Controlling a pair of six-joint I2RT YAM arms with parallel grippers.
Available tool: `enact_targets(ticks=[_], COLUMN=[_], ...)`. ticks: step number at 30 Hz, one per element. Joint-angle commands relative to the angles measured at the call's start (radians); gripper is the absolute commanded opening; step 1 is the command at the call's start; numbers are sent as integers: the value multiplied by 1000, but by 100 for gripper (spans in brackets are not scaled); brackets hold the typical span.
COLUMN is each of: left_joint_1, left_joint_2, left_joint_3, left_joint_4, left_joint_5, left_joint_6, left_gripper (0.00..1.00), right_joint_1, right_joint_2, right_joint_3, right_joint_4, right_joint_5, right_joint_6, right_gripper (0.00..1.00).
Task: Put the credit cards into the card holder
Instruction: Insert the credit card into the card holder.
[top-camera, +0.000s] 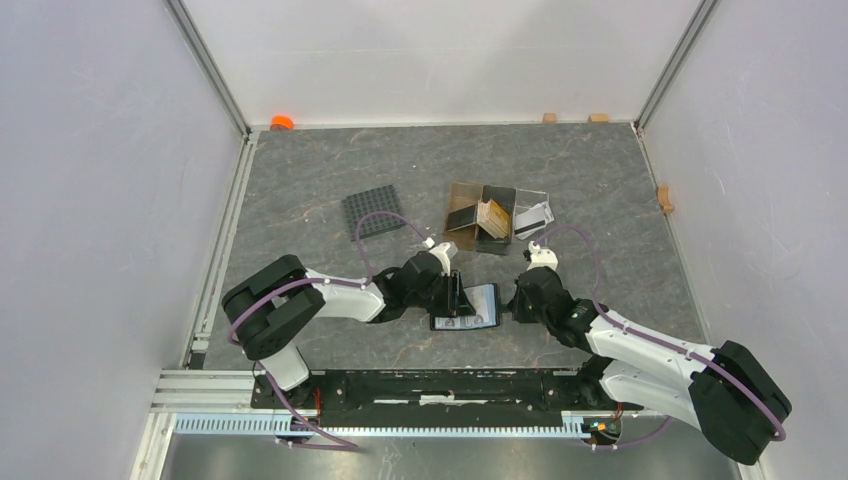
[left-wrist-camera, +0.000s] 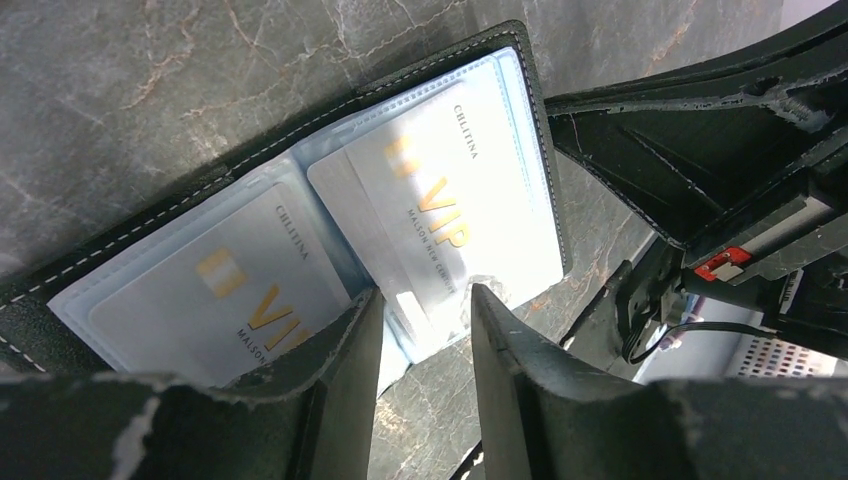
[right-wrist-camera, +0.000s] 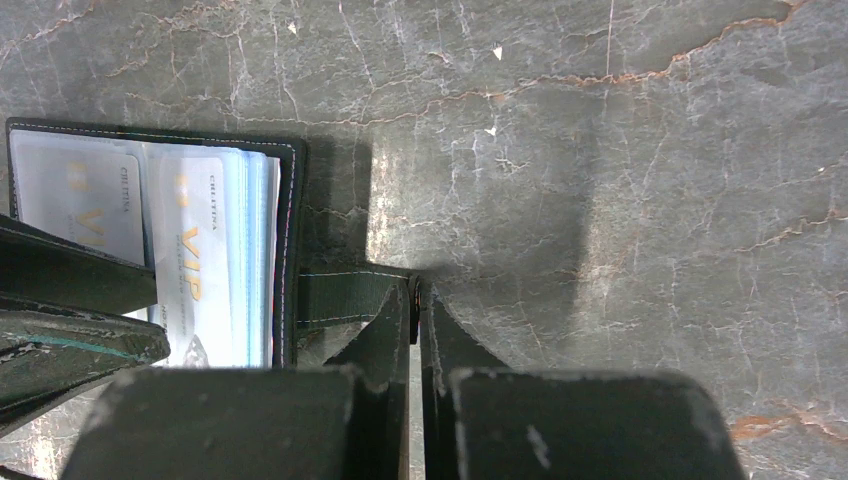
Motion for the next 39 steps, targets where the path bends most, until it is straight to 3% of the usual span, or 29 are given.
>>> enact_targets(ticks=[1, 13, 21, 23, 27, 30, 34, 39], left_joint_1=[-18, -47, -49, -49, -49, -49, -43, -6], left_joint_2=[3, -29, -67, -101, -201, -298, -381, -382], left_joint_3=[38, 31, -4, -4, -7, -29, -47, -73], left_joint_4=[-7, 74, 179, 119, -78, -192, -330, -395], left_joint_5=[-41, -46, 22, -17, -146, -215, -287, -277], left_joint_6=[102, 192, 193, 192, 187, 168, 113, 74], left_gripper=[44, 42, 55, 61, 71, 78, 87, 85], right_joint_1=[9, 9, 9, 10, 9, 9, 9, 9], right_joint_2=[0, -2, -29, -50, -94, -135, -167, -121], right_joint_3=[12, 12, 36, 54, 97, 124, 126, 73], right_joint_4=[11, -11, -54, -89, -163, -193, -130, 17], right_joint_5=[11, 39, 43, 64, 91, 90, -50, -232], right_joint_6=[5, 4, -18, -26, -57, -79, -100, -54], right_gripper=[0, 0, 0, 2, 28, 39, 41, 32])
